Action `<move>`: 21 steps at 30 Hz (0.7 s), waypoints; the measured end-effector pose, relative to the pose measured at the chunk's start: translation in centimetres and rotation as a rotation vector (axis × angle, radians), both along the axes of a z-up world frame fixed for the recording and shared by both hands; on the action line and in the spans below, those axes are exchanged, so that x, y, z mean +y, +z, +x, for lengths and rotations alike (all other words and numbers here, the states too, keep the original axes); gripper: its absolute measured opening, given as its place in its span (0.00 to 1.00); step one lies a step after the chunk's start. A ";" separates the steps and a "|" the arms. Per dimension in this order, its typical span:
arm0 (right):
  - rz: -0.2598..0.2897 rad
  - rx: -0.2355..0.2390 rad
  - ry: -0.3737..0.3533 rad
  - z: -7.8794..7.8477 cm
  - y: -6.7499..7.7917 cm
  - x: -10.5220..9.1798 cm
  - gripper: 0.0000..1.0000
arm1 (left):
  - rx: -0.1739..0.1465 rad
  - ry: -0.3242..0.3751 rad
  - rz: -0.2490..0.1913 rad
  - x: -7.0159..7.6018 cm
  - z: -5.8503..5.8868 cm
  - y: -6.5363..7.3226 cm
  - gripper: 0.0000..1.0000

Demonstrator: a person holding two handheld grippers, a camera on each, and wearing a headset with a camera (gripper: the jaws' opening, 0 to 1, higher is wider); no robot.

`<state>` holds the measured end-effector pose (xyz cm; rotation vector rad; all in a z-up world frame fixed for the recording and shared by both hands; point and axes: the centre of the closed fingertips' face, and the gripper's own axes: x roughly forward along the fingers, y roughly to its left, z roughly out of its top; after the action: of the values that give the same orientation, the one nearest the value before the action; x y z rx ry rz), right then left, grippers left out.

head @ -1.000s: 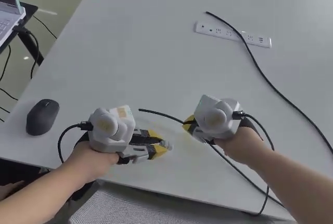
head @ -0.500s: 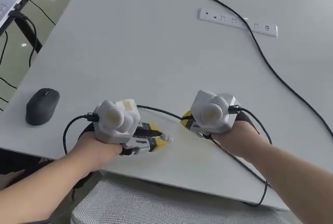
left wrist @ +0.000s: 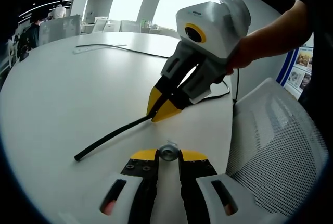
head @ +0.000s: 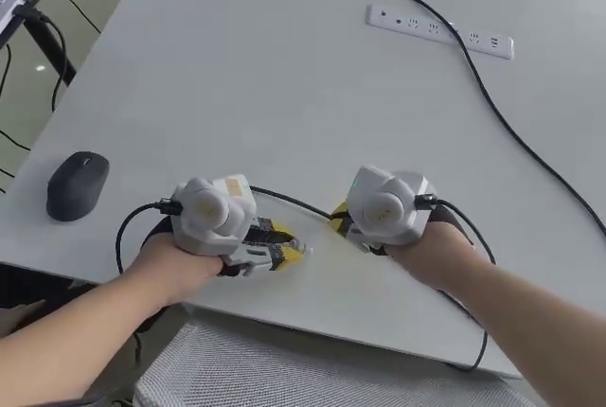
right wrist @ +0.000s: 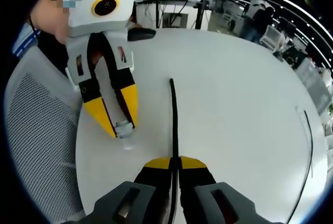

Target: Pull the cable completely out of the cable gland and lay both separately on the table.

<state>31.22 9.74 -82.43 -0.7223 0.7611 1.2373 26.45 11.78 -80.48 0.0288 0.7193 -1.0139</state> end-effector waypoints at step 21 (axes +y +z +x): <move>-0.020 -0.002 -0.012 0.5 -0.2 0.1 0.03 | -0.011 -0.023 0.047 0.4 -0.1 -0.8 0.16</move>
<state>31.68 9.81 -82.59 -0.7345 0.7759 1.2195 26.40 12.17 -81.24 0.0834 0.7344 -1.0182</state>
